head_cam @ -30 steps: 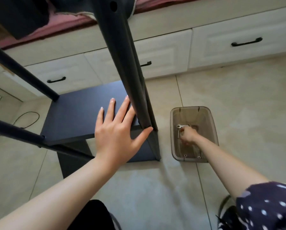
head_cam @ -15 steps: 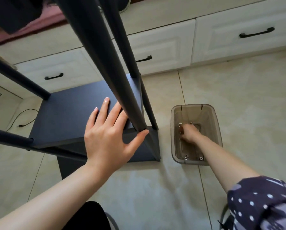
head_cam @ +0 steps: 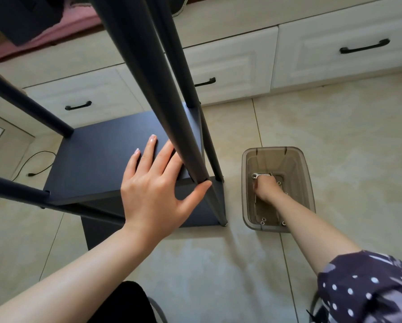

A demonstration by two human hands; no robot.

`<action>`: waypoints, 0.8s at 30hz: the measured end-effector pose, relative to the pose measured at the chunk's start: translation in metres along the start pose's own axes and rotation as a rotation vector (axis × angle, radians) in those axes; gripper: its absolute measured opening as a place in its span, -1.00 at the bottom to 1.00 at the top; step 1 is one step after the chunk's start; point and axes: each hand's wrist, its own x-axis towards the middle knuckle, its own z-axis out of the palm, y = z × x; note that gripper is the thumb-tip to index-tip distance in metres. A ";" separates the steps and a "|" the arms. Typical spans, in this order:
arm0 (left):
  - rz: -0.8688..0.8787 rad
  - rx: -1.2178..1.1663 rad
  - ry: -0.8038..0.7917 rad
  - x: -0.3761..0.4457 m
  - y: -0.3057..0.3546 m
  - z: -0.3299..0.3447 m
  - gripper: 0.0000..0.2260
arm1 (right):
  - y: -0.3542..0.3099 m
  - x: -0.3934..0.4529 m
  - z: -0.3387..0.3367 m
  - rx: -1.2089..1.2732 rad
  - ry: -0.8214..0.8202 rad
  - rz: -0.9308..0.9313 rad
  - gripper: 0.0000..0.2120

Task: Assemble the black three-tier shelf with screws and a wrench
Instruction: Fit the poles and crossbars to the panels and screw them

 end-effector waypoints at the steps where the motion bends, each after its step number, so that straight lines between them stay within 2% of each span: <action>1: -0.001 0.001 0.000 0.000 0.000 0.000 -0.42 | 0.000 0.000 -0.002 0.002 0.000 0.008 -0.75; 10: -0.003 0.022 -0.014 0.002 -0.001 0.004 -0.42 | -0.011 -0.017 -0.024 -0.072 -0.024 -0.004 -0.86; 14: -0.017 0.022 -0.075 0.002 -0.001 0.002 -0.40 | -0.027 -0.045 -0.054 -0.178 -0.019 -0.087 -0.97; 20: -0.041 -0.008 -0.144 0.002 0.000 -0.001 -0.33 | -0.070 -0.115 -0.127 -0.300 0.046 -0.290 -0.96; 24: -0.084 -0.047 -0.192 0.003 0.002 -0.004 -0.32 | -0.095 -0.177 -0.171 -0.161 0.091 -0.359 -0.89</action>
